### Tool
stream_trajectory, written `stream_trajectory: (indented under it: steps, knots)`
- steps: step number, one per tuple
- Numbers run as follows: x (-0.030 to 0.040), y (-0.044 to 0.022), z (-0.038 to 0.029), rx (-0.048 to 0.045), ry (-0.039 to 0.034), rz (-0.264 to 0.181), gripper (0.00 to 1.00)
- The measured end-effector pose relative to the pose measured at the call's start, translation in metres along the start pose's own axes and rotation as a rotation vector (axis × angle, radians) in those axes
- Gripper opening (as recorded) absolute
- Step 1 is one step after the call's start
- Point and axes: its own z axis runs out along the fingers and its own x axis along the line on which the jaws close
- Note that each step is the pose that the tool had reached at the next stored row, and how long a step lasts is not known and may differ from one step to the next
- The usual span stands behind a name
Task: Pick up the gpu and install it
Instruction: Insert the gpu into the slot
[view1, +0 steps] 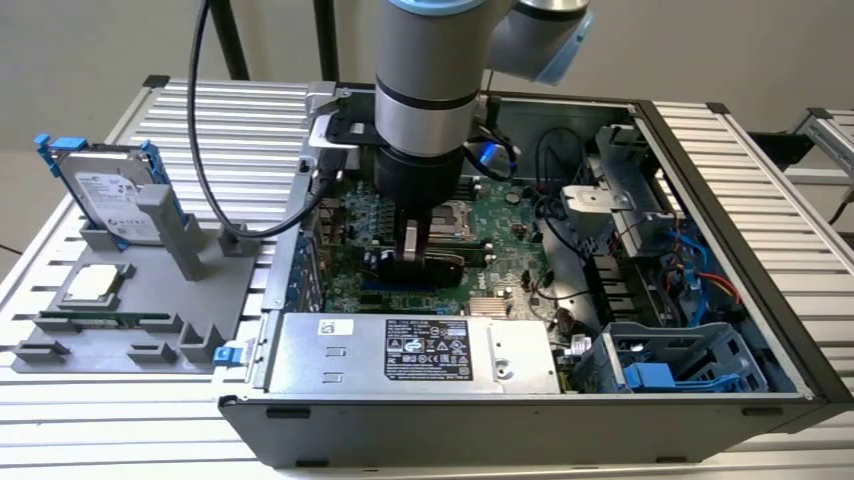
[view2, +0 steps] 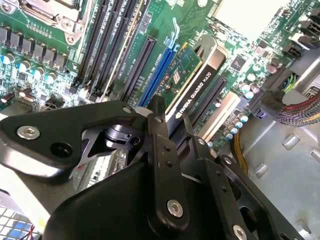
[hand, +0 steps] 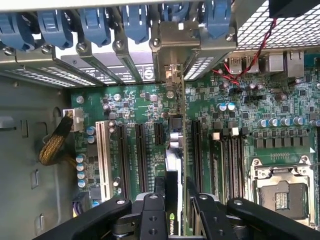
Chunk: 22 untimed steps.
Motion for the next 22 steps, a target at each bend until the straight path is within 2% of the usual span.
stream_trajectory:
  steps: [13, 22]
  knots:
    - [-0.0022, 0.0001, 0.0007, 0.0, 0.0004, -0.006, 0.0]
    - [-0.0043, 0.0003, 0.0035, -0.0001, 0.0007, -0.008, 0.0]
